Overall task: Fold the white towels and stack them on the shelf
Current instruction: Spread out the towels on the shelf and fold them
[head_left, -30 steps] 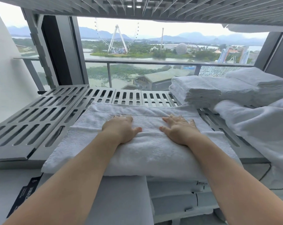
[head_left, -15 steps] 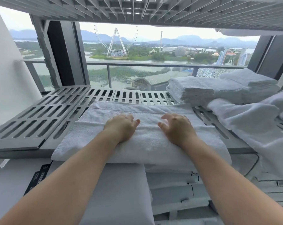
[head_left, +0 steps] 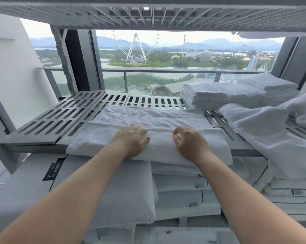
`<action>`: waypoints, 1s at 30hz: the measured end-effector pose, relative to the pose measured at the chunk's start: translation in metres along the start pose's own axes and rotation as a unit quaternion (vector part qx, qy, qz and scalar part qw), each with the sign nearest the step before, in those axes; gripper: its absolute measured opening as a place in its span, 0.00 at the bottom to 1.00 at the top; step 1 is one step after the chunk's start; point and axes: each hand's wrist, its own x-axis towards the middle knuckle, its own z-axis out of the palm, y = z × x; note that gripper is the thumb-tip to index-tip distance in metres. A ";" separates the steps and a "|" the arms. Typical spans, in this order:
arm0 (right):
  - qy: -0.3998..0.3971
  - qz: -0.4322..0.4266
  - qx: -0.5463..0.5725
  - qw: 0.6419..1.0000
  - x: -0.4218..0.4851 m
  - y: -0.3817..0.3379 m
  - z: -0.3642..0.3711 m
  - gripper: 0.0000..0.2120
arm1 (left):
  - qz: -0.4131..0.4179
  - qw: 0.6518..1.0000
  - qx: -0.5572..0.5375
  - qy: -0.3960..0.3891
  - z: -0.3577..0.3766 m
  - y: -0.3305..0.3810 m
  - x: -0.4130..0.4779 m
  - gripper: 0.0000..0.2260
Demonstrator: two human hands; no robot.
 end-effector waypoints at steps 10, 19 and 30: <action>0.014 0.030 -0.045 0.998 0.061 0.001 -0.004 0.15 | -0.036 0.998 -0.044 -0.021 -0.012 -0.012 0.063 0.26; -0.011 0.111 -0.117 0.987 0.155 0.019 0.009 0.19 | -0.052 0.998 -0.010 -0.018 -0.020 -0.047 0.152 0.24; -0.115 0.103 -0.184 0.971 0.218 0.042 0.039 0.23 | -0.036 0.986 0.156 0.036 -0.019 -0.075 0.220 0.18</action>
